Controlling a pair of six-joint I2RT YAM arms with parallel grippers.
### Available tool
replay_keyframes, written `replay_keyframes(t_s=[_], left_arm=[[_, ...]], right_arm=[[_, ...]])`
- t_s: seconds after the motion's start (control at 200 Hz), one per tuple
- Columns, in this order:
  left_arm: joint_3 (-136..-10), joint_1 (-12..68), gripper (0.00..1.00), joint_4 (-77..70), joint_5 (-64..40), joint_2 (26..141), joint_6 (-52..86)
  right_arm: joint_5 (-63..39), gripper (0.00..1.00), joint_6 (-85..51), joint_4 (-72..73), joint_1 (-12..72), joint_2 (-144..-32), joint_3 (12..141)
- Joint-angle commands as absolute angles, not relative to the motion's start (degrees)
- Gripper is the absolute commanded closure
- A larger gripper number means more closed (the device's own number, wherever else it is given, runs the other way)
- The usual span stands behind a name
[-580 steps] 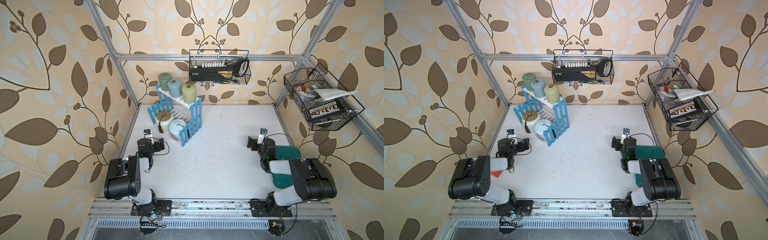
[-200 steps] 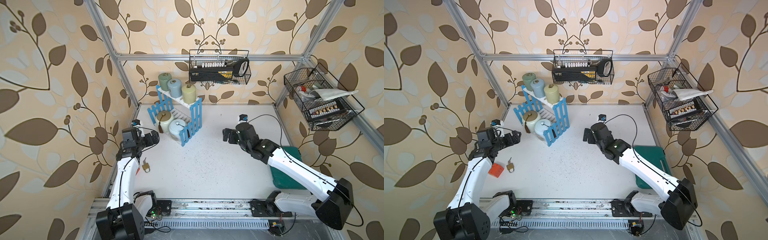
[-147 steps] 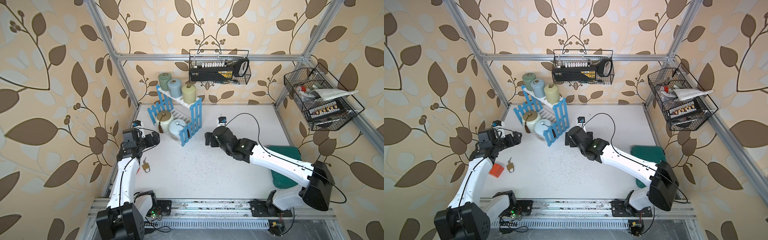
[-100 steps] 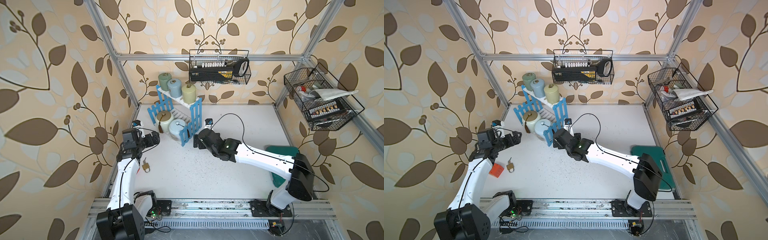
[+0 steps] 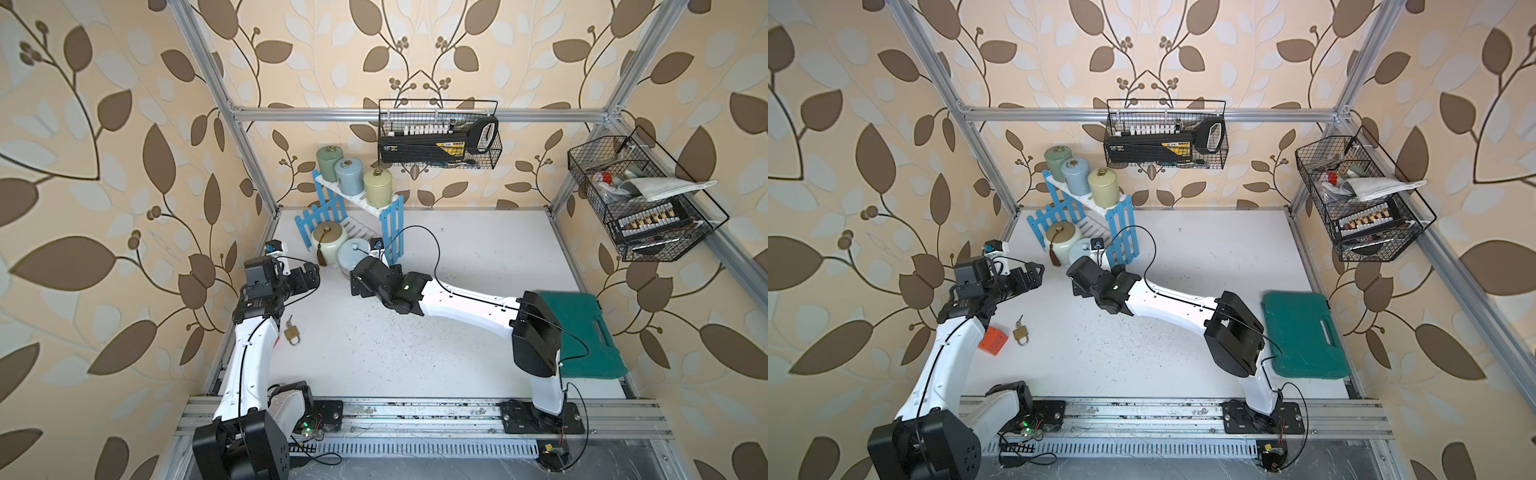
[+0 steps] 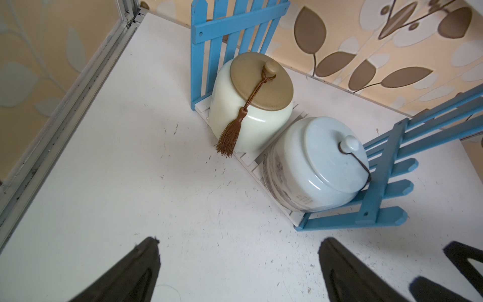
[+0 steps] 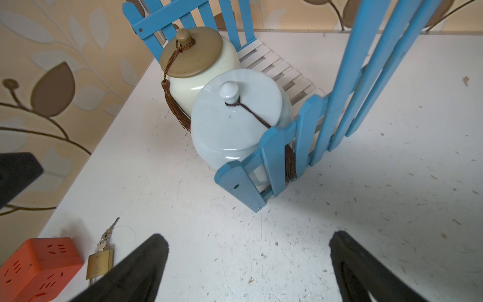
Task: Remove the tea canisters from the shelf
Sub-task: Move the shelf to the center of the board.
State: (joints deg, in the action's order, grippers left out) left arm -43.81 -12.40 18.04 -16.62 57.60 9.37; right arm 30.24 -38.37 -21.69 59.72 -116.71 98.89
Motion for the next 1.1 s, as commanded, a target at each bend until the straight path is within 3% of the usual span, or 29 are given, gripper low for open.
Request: replay_keyframes(t_s=[0.0, 0.235, 0.41, 1.095], left_arm=[[-45.01, -12.35, 0.01, 17.90, -17.16, 57.06, 10.35], [-45.08, -11.58, 0.01, 18.07, -16.66, 56.70, 10.02], [-45.24, -11.02, 0.01, 17.79, -16.80, 56.51, 9.32], [-45.06, -11.32, 0.01, 17.86, -18.32, 55.53, 9.82]], right_arm=[[32.33, 0.01, -36.21, -23.76, 59.20, -120.90, 105.10], [32.07, 0.01, -38.85, -28.64, 56.07, -129.34, 115.87], [31.73, 0.01, -41.75, -29.63, 54.66, -130.65, 115.68], [36.68, 0.10, -41.03, -23.85, 51.43, -121.27, 97.47]])
